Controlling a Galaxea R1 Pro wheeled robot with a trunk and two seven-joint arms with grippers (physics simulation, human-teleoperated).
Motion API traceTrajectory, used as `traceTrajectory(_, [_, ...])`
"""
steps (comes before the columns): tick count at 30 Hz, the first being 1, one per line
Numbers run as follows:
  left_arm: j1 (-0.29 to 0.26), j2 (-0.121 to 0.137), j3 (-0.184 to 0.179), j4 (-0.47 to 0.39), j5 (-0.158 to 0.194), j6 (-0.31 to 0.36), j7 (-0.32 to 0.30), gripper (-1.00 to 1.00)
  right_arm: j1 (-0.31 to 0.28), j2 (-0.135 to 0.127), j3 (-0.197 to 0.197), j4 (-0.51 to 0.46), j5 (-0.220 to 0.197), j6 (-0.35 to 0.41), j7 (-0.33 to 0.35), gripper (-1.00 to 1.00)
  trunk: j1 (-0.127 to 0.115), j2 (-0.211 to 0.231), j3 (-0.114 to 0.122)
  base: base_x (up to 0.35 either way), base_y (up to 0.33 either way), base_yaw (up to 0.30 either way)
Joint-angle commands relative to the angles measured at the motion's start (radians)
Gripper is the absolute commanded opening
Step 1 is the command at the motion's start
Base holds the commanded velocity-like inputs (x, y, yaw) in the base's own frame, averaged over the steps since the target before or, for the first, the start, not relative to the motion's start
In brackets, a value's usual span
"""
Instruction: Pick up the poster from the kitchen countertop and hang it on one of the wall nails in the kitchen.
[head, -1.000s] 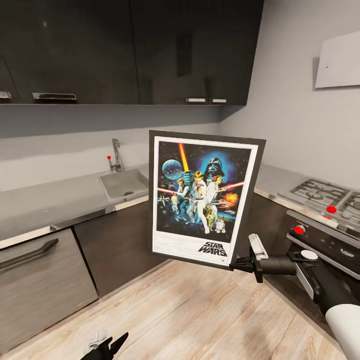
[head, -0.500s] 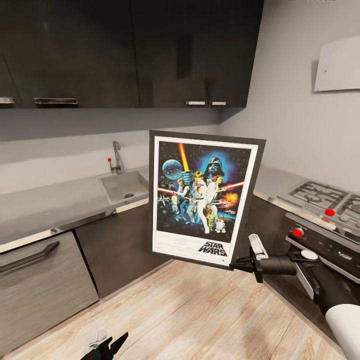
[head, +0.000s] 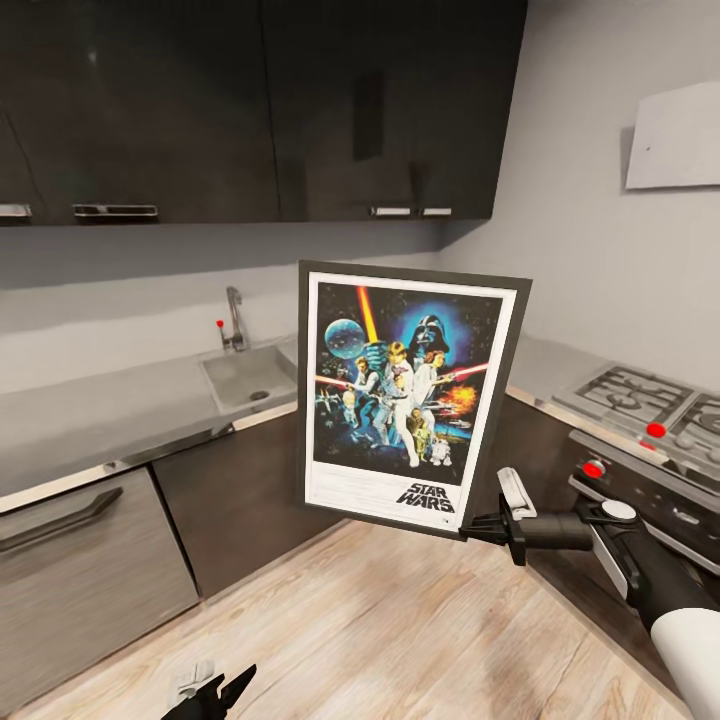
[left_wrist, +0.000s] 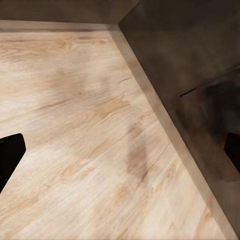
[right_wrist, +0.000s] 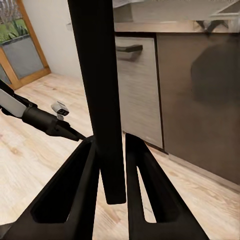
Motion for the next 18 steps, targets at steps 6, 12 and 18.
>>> traceTrajectory(6, [-0.001, 0.000, -0.008, 0.001, 0.006, -0.006, -0.002, 1.00, -0.001, -0.001, 0.003, 0.001, -0.007, 0.008, 0.002, -1.00, -0.023, 0.041, 0.018, 0.000, 0.000, 0.000])
traceTrajectory(12, [-0.001, 0.000, -0.008, 0.001, 0.006, -0.006, -0.001, 1.00, -0.001, -0.001, 0.003, 0.001, -0.007, 0.008, 0.000, -1.00, -0.046, 0.083, 0.036, 0.000, 0.000, 0.000])
traceTrajectory(18, [-0.001, 0.000, -0.008, 0.001, 0.006, -0.006, -0.001, 1.00, -0.001, -0.001, 0.003, 0.001, -0.014, 0.008, 0.000, -1.00, -0.069, 0.125, 0.055, 0.000, 0.000, 0.000])
